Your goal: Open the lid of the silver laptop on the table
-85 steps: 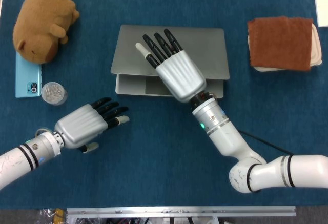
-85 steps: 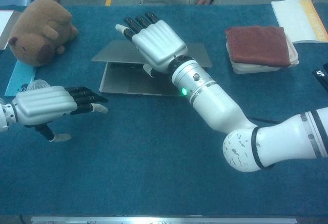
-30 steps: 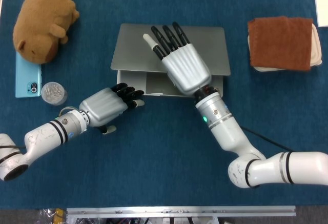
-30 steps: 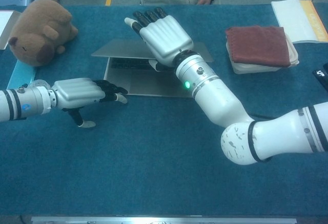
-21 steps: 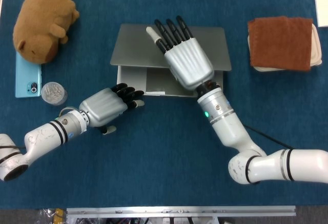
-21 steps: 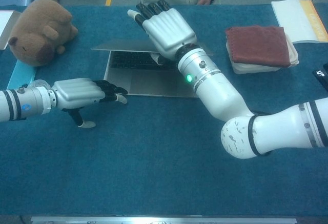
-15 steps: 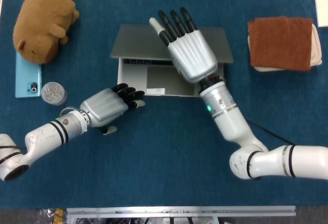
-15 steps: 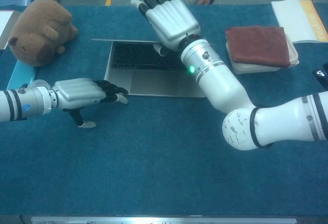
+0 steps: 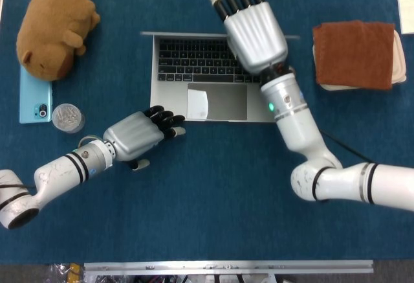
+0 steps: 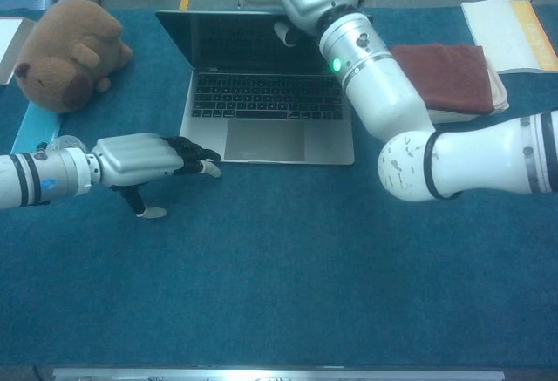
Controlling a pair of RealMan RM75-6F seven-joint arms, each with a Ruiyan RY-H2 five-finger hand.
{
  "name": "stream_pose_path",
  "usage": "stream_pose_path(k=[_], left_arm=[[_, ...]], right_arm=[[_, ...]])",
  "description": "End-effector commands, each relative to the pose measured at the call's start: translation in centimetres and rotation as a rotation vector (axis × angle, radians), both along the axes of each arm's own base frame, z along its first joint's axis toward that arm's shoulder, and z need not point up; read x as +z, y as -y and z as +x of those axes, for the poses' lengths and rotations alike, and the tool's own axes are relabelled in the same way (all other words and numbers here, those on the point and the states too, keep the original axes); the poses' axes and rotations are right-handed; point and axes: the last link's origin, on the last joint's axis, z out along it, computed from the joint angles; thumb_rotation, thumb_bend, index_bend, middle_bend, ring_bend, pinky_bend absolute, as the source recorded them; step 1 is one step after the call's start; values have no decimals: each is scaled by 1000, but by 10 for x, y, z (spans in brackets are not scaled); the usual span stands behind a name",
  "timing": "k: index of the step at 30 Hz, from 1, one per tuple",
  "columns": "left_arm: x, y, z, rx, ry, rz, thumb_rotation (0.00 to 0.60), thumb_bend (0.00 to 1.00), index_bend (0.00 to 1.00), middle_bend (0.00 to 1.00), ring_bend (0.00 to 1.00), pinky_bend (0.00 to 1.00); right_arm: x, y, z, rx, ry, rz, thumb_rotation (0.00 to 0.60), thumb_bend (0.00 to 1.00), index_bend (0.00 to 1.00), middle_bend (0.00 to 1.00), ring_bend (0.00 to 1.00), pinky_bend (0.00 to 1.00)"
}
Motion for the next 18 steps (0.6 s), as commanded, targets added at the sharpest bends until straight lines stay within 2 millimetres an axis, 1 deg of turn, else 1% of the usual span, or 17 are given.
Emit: stream_pose_path(k=[1,18], left_arm=[[0,0,0,-1,-2,-1,600,294,0,0,0,0],[0,2,3,-6,-8,3,600,293,0,0,0,0]], right_arm=[[6,8,0,-8,5,-18,600,315,0,1,0,26],[31,52,-9,-85,6,-109,600,315,0,1,0,26]])
